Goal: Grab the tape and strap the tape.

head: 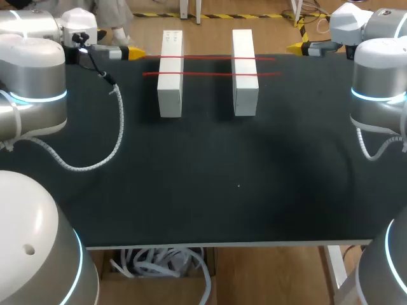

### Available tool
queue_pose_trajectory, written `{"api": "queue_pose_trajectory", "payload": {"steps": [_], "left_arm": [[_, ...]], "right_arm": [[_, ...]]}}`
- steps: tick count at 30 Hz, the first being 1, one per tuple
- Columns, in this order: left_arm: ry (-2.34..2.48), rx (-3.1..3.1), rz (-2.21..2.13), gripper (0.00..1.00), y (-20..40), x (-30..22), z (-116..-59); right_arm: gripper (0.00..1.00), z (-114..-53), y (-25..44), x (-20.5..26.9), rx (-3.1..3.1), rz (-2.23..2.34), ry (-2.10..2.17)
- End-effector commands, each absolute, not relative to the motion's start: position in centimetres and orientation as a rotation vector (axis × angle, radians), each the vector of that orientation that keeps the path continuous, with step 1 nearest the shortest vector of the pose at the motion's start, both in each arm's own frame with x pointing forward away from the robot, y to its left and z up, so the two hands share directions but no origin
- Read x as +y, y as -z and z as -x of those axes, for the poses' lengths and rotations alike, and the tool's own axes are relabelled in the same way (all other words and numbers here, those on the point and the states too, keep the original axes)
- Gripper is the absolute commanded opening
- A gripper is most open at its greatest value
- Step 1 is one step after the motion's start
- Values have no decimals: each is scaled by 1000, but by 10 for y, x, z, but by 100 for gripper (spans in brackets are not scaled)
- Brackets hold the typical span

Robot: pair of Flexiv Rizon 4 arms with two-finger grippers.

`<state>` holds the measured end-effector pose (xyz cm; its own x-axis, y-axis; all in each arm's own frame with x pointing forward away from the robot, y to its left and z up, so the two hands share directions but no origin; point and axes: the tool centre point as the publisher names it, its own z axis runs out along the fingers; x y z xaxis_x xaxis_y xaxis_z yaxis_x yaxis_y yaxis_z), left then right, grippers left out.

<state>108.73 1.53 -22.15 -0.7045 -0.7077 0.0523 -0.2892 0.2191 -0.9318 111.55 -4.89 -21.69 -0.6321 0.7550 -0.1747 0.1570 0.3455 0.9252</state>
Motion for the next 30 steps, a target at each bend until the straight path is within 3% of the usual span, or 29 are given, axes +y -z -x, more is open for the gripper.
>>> {"api": "queue_pose_trajectory", "payload": {"steps": [1,11,13,14,15,16,27,28,29,30], "left_arm": [[1518,2159,710,100,227,17,-1086],[1638,2319,370,100,248,2,-1083],[1621,2339,335,73,250,-1,-1084],[1628,2338,321,69,250,-1,-1085],[1624,2340,318,51,250,-2,-1086],[1610,2341,313,43,251,-2,-1087],[1664,2361,253,50,264,-8,-1093],[1685,2365,233,48,265,-9,-1093],[1690,2368,230,39,267,-10,-1093],[1701,2375,219,38,269,-11,-1093]], "right_arm": [[100,-1115,217,-49,2012,-793,-1289],[100,-1115,217,-49,2012,-793,-1289],[100,-1115,217,-49,2012,-793,-1289],[100,-1115,217,-49,2012,-793,-1289],[100,-1115,217,-49,2012,-793,-1289],[100,-1115,217,-49,2012,-793,-1289],[100,-1115,217,-49,2012,-793,-1289],[100,-1115,217,-49,2012,-793,-1289],[100,-1115,217,-49,2012,-793,-1289],[100,-1115,217,-49,2012,-793,-1289]]}}
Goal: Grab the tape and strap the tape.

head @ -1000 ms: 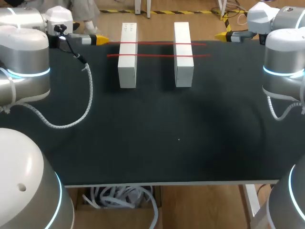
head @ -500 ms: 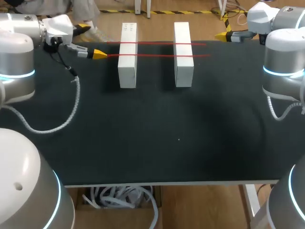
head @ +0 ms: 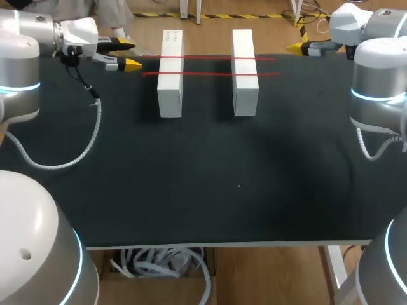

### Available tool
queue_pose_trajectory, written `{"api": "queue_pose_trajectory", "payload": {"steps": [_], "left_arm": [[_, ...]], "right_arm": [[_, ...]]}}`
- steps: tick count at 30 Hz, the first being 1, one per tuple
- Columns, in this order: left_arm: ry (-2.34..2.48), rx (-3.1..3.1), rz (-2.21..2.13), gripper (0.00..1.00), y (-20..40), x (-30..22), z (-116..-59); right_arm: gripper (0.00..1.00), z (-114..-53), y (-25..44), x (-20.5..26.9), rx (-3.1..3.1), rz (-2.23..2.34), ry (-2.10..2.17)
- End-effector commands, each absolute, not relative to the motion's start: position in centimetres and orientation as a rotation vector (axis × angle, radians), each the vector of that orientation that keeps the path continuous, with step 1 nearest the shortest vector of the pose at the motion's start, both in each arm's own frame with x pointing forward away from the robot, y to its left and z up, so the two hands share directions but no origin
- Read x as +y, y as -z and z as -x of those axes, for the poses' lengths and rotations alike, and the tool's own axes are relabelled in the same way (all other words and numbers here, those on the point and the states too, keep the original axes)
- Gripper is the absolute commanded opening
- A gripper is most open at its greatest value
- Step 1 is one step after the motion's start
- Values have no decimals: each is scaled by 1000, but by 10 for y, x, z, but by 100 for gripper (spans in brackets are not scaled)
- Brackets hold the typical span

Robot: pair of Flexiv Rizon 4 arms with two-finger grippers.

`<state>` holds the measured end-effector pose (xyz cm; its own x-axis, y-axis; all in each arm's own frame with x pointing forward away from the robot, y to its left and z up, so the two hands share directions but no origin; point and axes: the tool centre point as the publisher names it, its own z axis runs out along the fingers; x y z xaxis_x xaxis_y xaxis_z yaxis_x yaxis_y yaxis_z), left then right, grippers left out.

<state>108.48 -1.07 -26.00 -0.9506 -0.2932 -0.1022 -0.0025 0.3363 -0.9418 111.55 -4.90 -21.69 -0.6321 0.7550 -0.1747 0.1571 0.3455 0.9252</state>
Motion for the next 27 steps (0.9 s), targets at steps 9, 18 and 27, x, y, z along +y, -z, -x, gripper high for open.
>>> {"api": "queue_pose_trajectory", "payload": {"steps": [9,18,27], "left_arm": [[1799,2408,183,46,290,-16,-1095],[1845,2398,181,39,305,-20,-1097],[1863,2405,135,41,313,-28,-1097]], "right_arm": [[100,-1115,217,-49,2012,-793,-1289],[100,-1115,217,-49,2012,-793,-1289],[100,-1115,217,-49,2012,-793,-1289]]}}
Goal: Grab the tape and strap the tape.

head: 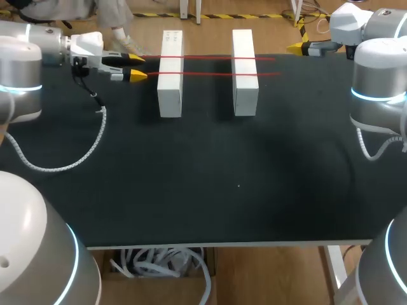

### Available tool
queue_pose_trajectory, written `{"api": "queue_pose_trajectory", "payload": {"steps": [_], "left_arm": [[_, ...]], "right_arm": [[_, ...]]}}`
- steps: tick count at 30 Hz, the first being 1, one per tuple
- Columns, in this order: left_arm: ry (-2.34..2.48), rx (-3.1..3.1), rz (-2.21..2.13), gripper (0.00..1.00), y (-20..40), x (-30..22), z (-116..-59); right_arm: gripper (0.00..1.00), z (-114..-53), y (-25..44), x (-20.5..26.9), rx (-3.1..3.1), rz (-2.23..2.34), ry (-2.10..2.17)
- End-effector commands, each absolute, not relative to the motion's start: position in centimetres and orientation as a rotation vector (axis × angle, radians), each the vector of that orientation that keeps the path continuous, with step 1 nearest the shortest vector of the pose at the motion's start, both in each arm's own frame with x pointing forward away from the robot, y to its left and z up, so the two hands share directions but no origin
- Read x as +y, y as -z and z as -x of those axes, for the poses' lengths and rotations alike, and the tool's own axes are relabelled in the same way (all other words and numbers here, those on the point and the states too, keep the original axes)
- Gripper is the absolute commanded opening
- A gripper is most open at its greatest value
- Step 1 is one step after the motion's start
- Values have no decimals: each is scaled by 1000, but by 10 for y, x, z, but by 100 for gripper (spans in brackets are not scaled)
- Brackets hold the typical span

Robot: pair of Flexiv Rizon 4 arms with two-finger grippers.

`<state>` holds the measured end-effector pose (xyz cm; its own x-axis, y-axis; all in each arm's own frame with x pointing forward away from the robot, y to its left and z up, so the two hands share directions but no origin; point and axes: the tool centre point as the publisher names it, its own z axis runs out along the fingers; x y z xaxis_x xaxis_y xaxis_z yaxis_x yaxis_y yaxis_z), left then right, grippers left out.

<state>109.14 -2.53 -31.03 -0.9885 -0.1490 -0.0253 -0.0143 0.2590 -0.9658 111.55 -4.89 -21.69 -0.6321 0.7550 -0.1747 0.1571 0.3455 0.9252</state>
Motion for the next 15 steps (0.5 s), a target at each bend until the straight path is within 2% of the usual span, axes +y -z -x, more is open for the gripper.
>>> {"api": "queue_pose_trajectory", "payload": {"steps": [1,15], "left_arm": [[1867,2402,135,40,313,-28,-1097],[1985,2356,125,40,324,-29,-1098]], "right_arm": [[100,-1115,217,-49,2012,-793,-1289],[100,-1115,217,-49,2012,-793,-1289]]}}
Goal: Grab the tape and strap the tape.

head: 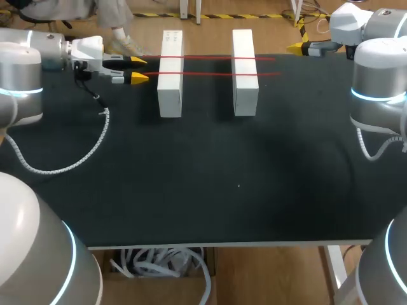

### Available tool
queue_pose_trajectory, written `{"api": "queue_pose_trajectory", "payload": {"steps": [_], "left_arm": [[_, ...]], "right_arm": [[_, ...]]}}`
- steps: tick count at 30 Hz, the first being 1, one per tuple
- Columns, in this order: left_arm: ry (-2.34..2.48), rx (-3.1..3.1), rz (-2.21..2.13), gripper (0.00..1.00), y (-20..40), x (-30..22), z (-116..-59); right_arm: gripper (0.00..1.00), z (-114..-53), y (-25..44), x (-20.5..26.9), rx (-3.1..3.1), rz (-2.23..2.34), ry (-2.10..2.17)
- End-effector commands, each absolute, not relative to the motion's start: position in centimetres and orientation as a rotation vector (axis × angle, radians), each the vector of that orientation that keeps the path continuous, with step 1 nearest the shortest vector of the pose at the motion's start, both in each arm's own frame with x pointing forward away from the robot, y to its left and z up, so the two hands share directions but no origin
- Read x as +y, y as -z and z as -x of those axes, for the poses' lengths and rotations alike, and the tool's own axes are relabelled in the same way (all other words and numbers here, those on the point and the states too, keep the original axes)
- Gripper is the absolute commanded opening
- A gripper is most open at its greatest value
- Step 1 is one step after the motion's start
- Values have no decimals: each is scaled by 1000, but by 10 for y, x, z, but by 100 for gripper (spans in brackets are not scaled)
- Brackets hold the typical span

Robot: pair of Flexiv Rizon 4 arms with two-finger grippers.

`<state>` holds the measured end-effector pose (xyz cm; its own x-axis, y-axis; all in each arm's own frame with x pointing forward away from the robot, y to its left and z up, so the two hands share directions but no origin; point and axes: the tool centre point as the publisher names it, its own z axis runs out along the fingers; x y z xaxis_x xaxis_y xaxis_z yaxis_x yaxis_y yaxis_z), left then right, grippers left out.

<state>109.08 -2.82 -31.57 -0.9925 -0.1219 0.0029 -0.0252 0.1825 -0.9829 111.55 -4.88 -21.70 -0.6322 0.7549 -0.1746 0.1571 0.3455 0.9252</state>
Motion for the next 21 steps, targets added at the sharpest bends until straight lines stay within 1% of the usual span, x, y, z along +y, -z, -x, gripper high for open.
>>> {"api": "queue_pose_trajectory", "payload": {"steps": [1,21], "left_arm": [[1989,2355,132,40,325,-29,-1098],[2019,2291,148,37,330,-25,-1094]], "right_arm": [[100,-1115,217,-49,2012,-793,-1289],[100,-1115,217,-49,2012,-793,-1289]]}}
